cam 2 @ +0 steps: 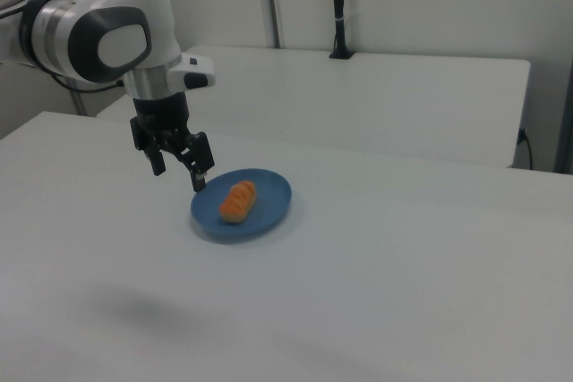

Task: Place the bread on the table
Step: 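Move the open gripper over the orange bread roll on the blue plate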

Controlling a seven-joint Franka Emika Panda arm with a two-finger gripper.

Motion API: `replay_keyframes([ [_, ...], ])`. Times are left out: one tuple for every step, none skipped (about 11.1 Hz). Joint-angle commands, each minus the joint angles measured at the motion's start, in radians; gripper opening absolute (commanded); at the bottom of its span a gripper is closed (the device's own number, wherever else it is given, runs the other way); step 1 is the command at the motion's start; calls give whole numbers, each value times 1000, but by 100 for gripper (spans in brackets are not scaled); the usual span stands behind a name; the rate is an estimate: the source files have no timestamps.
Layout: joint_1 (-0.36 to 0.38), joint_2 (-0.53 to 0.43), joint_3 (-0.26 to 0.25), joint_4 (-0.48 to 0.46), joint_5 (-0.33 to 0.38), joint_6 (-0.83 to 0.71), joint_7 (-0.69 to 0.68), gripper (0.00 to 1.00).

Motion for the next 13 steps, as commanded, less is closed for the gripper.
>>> replay_keyframes([
  [-2,-15,-2,-5,-15,-22,11,100],
  [-2,-15,-2,-5,-15,-22,11,100],
  [-2,-15,-2,-5,-15,-22,12,100],
  [-2,-13,-2,3,-14,-24,14,100],
  [-2,-12,-2,6,-14,-22,14,100],
  [-2,-10,-2,8,-14,-21,14,100],
  [-2,-5,-2,9,-14,-18,11,100],
  [-2,2,-2,12,-9,-10,1,100],
  [-2,17,-4,34,-4,-16,0,100],
  [-4,37,-4,54,2,-11,0,100],
  [-2,63,-4,76,5,-8,0,100],
  [-2,94,-4,110,8,-4,0,100],
  [-2,137,-4,165,18,-4,0,100],
])
